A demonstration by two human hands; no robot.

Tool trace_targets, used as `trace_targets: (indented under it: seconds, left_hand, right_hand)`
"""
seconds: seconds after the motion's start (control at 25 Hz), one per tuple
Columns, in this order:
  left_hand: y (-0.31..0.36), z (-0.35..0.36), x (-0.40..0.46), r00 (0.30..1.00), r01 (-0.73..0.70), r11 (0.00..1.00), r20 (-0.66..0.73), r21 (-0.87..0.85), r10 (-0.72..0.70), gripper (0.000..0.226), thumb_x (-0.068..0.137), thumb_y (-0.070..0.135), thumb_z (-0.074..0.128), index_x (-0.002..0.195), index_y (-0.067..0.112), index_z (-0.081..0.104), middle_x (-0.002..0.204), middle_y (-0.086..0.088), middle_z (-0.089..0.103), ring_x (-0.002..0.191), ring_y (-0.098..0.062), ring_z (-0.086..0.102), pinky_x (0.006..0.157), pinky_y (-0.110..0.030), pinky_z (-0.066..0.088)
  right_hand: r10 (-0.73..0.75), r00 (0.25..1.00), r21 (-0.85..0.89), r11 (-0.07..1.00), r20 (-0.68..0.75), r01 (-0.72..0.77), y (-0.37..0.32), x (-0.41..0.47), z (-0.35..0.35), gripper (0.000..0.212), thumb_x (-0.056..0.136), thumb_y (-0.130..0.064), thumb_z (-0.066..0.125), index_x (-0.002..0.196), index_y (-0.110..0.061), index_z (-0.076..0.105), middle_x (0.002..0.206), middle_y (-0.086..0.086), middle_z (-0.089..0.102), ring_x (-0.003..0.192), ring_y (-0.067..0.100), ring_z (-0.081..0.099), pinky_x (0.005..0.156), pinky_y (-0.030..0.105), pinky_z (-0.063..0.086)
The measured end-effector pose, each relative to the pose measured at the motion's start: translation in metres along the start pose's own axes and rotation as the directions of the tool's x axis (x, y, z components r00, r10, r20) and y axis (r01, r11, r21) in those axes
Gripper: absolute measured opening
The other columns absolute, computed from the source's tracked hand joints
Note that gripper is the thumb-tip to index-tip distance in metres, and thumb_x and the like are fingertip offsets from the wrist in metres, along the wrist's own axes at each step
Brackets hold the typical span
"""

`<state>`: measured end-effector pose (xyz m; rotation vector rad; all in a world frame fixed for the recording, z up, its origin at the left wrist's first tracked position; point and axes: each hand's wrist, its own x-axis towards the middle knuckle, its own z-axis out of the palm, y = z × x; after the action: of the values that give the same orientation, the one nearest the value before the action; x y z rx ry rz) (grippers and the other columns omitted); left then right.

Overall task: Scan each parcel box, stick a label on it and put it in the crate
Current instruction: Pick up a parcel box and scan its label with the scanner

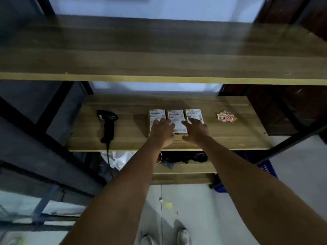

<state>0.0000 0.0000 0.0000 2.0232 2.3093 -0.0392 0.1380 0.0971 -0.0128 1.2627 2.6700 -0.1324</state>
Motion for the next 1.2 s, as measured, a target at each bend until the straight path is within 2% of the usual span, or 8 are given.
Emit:
trace_targets:
  seconds: [0.12, 0.36, 0.64, 0.88, 1.0, 1.08, 1.12, 1.2]
  left_hand:
    - [0.01, 0.012, 0.013, 0.998, -0.008, 0.999, 0.065, 0.041, 0.005, 0.042, 0.092, 0.035, 0.05, 0.131, 0.024, 0.054, 0.141, 0.0, 0.048, 0.133, -0.023, 0.039, 0.108, -0.045, 0.026]
    - [0.014, 0.019, 0.029, 0.996, 0.075, 0.997, 0.046, 0.022, -0.076, 0.047, 0.087, 0.037, 0.057, 0.132, 0.022, 0.055, 0.144, 0.0, 0.046, 0.141, -0.022, 0.029, 0.114, -0.05, 0.017]
    - [-0.005, 0.024, 0.086, 0.988, 0.125, 0.992, 0.088, 0.009, -0.125, 0.054, 0.088, 0.041, 0.056, 0.137, 0.02, 0.047, 0.148, -0.004, 0.041, 0.142, -0.026, 0.026, 0.115, -0.055, 0.014]
    - [-0.029, 0.026, 0.129, 0.982, 0.145, 0.989, 0.125, -0.001, -0.144, 0.056, 0.092, 0.035, 0.052, 0.144, 0.02, 0.038, 0.154, -0.002, 0.032, 0.144, -0.027, 0.024, 0.116, -0.06, 0.014]
    - [-0.034, 0.028, 0.132, 0.982, 0.141, 0.99, 0.127, 0.023, -0.143, 0.061, 0.093, 0.033, 0.05, 0.149, 0.018, 0.029, 0.16, -0.003, 0.018, 0.148, -0.028, 0.014, 0.117, -0.058, 0.012]
    - [-0.032, 0.029, 0.123, 0.982, 0.167, 0.985, 0.102, -0.046, -0.162, 0.07, 0.092, 0.026, 0.05, 0.153, 0.016, 0.016, 0.163, -0.004, 0.004, 0.15, -0.028, 0.003, 0.12, -0.052, 0.008]
    - [-0.031, 0.029, 0.114, 0.978, 0.207, 0.97, 0.042, -0.127, -0.203, 0.074, 0.091, 0.022, 0.051, 0.154, 0.014, 0.012, 0.163, -0.005, 0.002, 0.15, -0.027, 0.004, 0.121, -0.048, 0.011]
    - [-0.031, 0.023, 0.091, 0.934, 0.308, 0.895, -0.079, -0.322, -0.35, 0.071, 0.09, 0.02, 0.05, 0.152, 0.012, 0.015, 0.16, -0.01, 0.017, 0.146, -0.027, 0.02, 0.117, -0.044, 0.022]
  right_hand:
    - [-0.013, 1.0, 0.021, 1.0, 0.009, 0.013, 0.001, 0.006, 0.019, 0.079, 0.079, -0.052, 0.064, 0.147, -0.036, 0.029, 0.16, 0.001, 0.019, 0.142, 0.028, 0.026, 0.106, 0.045, 0.038]
    - [-0.032, 0.997, 0.039, 0.999, -0.067, 0.035, 0.002, 0.023, 0.045, 0.089, 0.078, -0.053, 0.061, 0.152, -0.033, 0.015, 0.163, 0.003, 0.005, 0.15, 0.025, 0.007, 0.117, 0.049, 0.018]
    - [-0.032, 0.999, 0.013, 0.999, 0.01, 0.032, 0.01, 0.091, 0.022, 0.09, 0.08, -0.056, 0.062, 0.152, -0.032, 0.015, 0.163, 0.004, 0.005, 0.149, 0.026, 0.008, 0.116, 0.048, 0.022]
    - [-0.039, 0.999, 0.035, 0.999, -0.038, 0.041, 0.011, 0.141, 0.014, 0.091, 0.077, -0.058, 0.063, 0.152, -0.03, 0.02, 0.162, 0.005, 0.011, 0.148, 0.027, 0.014, 0.113, 0.048, 0.028]
    - [-0.071, 0.997, 0.014, 0.997, -0.017, 0.071, 0.014, 0.15, 0.013, 0.093, 0.077, -0.057, 0.063, 0.153, -0.03, 0.016, 0.162, 0.005, 0.008, 0.149, 0.028, 0.011, 0.114, 0.051, 0.026]
    - [-0.075, 0.997, 0.042, 0.996, -0.035, 0.077, 0.015, 0.148, 0.01, 0.091, 0.078, -0.052, 0.065, 0.153, -0.03, 0.016, 0.162, 0.005, 0.011, 0.148, 0.028, 0.013, 0.115, 0.053, 0.022]
    - [-0.056, 0.995, 0.073, 0.995, -0.087, 0.063, 0.013, 0.142, 0.008, 0.089, 0.078, -0.047, 0.066, 0.152, -0.029, 0.019, 0.16, 0.007, 0.017, 0.147, 0.029, 0.018, 0.115, 0.052, 0.022]
    - [0.06, 0.965, 0.302, 0.953, -0.257, 0.021, 0.005, 0.122, 0.006, 0.074, 0.079, -0.033, 0.066, 0.145, -0.021, 0.035, 0.147, 0.008, 0.038, 0.132, 0.029, 0.042, 0.103, 0.046, 0.041]
